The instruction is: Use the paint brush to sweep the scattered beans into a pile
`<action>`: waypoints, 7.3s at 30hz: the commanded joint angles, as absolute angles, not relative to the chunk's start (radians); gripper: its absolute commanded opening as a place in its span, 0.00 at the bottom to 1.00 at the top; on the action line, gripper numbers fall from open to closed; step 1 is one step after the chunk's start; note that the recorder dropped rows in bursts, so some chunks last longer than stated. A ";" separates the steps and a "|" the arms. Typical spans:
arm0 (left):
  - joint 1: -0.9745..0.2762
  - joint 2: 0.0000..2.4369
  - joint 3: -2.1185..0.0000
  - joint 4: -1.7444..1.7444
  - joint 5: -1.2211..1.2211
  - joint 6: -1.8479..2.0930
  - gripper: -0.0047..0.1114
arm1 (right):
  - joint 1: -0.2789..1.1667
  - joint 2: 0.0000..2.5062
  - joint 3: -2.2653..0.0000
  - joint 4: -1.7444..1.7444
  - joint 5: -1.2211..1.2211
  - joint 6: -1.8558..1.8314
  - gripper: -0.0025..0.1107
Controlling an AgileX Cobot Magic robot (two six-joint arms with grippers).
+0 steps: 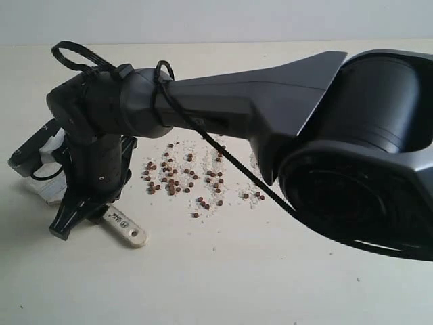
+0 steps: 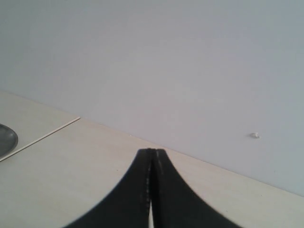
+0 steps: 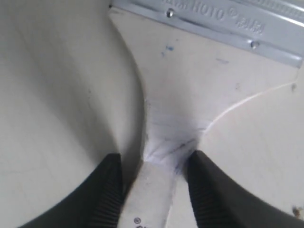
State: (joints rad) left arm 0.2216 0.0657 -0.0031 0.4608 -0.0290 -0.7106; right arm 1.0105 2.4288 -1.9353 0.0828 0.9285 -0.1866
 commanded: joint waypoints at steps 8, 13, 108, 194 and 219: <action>0.220 0.060 0.000 0.461 -0.034 -0.708 0.04 | 1.012 2.410 -1.941 0.065 0.931 -0.147 0.02; 0.220 0.060 0.000 0.461 -0.034 -0.708 0.04 | 1.012 2.355 -1.941 -0.006 0.952 -0.101 0.02; 0.220 0.060 0.000 0.461 -0.034 -0.708 0.04 | 0.999 2.179 -1.822 -0.153 1.172 -0.019 0.02; 0.220 0.060 0.000 0.461 -0.034 -0.708 0.04 | 0.999 2.371 -1.854 -0.051 1.001 -0.283 0.46; 0.220 0.060 0.000 0.461 -0.034 -0.708 0.04 | 0.999 2.378 -1.854 -0.112 0.974 -0.276 0.52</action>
